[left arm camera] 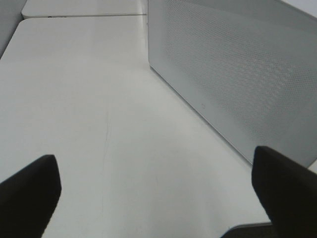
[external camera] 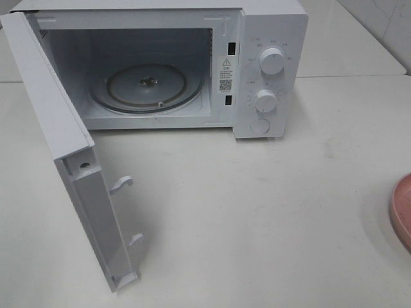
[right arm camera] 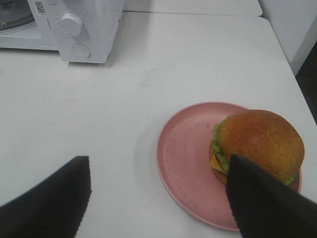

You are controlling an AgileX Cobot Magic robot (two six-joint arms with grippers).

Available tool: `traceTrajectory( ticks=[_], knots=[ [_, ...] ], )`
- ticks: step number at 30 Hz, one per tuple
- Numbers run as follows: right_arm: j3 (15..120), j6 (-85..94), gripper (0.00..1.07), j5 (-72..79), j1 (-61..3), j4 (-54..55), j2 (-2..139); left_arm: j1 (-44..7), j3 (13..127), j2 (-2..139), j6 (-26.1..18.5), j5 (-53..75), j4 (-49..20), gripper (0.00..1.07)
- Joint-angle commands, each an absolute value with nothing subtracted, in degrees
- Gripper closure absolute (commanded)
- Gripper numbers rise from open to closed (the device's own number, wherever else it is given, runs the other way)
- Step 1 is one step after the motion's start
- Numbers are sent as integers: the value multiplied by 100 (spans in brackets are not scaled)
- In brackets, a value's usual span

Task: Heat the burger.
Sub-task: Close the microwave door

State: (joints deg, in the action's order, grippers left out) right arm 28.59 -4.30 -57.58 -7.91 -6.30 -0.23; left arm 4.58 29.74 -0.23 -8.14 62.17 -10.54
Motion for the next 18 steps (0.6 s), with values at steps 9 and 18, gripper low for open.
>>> traceTrajectory(
  ticks=[9,18],
  knots=[
    [2842,-355,33,-5724,-739,-630,-178,424,2962,-69,-785,6159,-1083,6],
    [2842,-355,33,-5724,-739,-630,-178,424,2962,-69,-785,6159,-1083,6]
  ],
)
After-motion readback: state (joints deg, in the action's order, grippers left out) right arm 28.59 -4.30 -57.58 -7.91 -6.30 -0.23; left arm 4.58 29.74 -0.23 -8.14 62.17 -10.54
